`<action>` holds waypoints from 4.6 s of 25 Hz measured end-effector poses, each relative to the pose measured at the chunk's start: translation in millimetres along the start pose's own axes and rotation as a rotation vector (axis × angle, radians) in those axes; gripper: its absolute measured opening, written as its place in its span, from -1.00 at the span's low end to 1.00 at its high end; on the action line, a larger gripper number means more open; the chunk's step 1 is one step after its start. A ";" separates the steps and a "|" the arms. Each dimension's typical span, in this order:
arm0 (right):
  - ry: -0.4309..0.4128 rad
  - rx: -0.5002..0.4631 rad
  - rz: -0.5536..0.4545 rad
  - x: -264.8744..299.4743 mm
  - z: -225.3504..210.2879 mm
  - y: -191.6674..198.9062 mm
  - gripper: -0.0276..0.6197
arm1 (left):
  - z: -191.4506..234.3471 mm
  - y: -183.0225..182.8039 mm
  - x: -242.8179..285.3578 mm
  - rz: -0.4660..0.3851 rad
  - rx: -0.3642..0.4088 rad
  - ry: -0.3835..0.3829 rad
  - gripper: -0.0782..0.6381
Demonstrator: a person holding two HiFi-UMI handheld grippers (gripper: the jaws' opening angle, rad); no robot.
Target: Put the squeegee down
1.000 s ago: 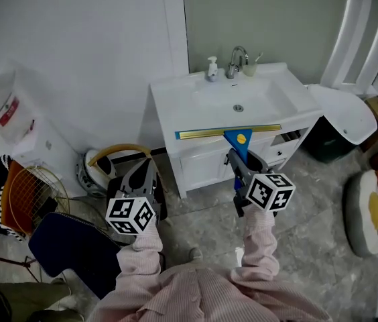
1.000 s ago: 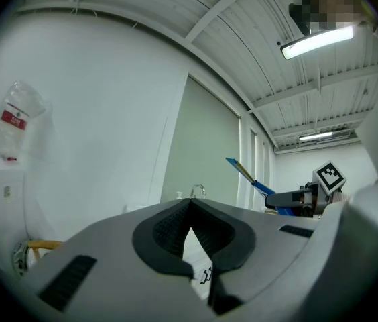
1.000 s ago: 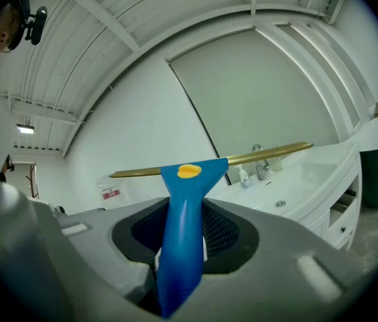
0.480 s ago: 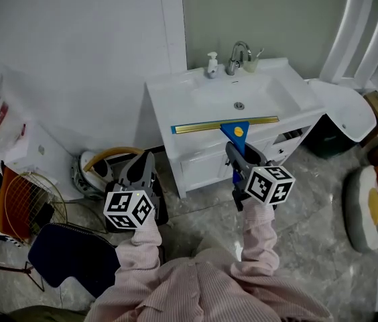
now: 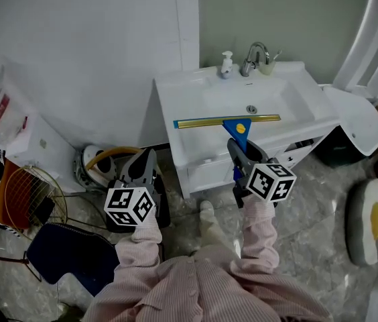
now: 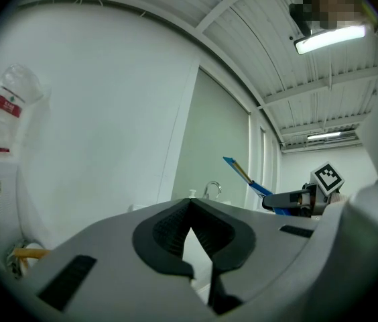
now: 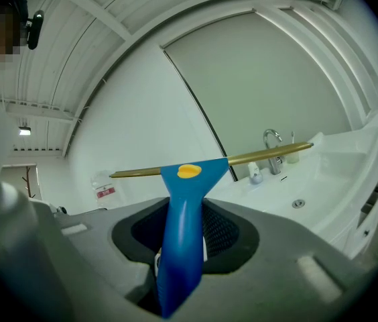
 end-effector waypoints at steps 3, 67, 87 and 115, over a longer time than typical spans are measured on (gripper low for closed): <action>-0.023 0.001 0.017 27.6 -8.9 -3.2 -0.53 | 13.9 -1.0 18.1 -0.004 -0.005 -0.023 -0.78; -0.180 -0.115 0.672 400.9 -155.0 100.7 -0.53 | 153.8 120.2 278.4 0.319 -0.260 -0.198 -0.78; -0.112 -0.204 0.749 403.3 -157.0 121.0 -0.53 | 155.4 125.5 276.0 0.327 -0.278 -0.194 -0.78; -0.035 -0.294 0.547 379.4 -139.7 81.4 -0.41 | 137.8 103.1 273.1 0.296 -0.233 -0.139 -0.78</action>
Point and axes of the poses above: the fingertips, and each gripper's own axes: x forward along the fingers, z to its left, y out of its underside, the point moved 3 cm from there along -x, backward along the fingers
